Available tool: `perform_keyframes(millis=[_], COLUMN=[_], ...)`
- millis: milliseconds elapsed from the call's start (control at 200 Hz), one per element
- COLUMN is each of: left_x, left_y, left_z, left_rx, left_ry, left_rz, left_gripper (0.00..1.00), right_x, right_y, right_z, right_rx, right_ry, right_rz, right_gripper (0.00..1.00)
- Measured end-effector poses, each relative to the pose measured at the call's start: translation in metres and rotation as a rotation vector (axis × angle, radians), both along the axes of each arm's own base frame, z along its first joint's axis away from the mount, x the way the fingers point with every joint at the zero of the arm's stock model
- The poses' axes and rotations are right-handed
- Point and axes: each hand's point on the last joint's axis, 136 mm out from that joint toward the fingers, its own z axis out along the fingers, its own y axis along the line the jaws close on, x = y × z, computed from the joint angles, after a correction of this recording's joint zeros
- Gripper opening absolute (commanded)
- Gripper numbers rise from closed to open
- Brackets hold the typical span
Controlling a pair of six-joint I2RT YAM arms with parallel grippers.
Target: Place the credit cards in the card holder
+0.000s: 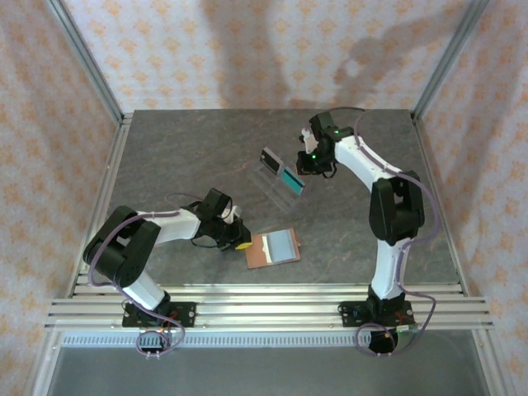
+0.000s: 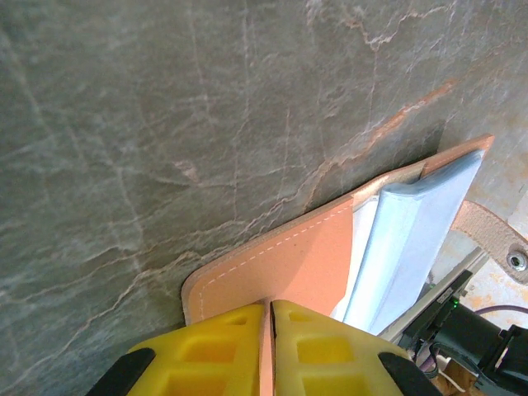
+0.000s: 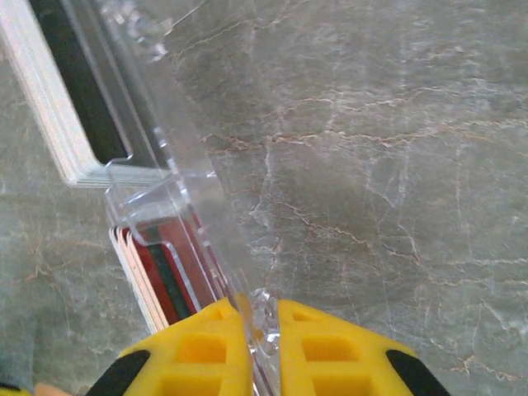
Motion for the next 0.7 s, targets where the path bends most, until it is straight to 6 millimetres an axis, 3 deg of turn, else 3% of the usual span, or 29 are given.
perform_keyframes(millis=[135,355,556,696], left_x=[0.000,0.000,0.000,0.000], left_y=[-0.001,-0.003,-0.004,-0.004], left_z=[-0.001,0.000,0.000,0.000], left_rx=[-0.003,-0.014,-0.016,-0.016], left_ry=[0.005,0.007,0.006,0.000], left_rz=[-0.006,-0.014,-0.017,-0.023], left_gripper=[0.14,0.14,0.14,0.14], right_x=[-0.008,-0.014,-0.018,-0.014], right_y=[-0.012,-0.026,-0.032,-0.036], right_z=[0.000,-0.004,-0.001,0.015], right_rx=[0.016,0.029,-0.005,-0.053], right_ry=[-0.015,-0.018,-0.021,-0.055], right_rz=[-0.152,-0.326,-0.323,-0.275], right_gripper=[0.13,0.26,0.37,0.42])
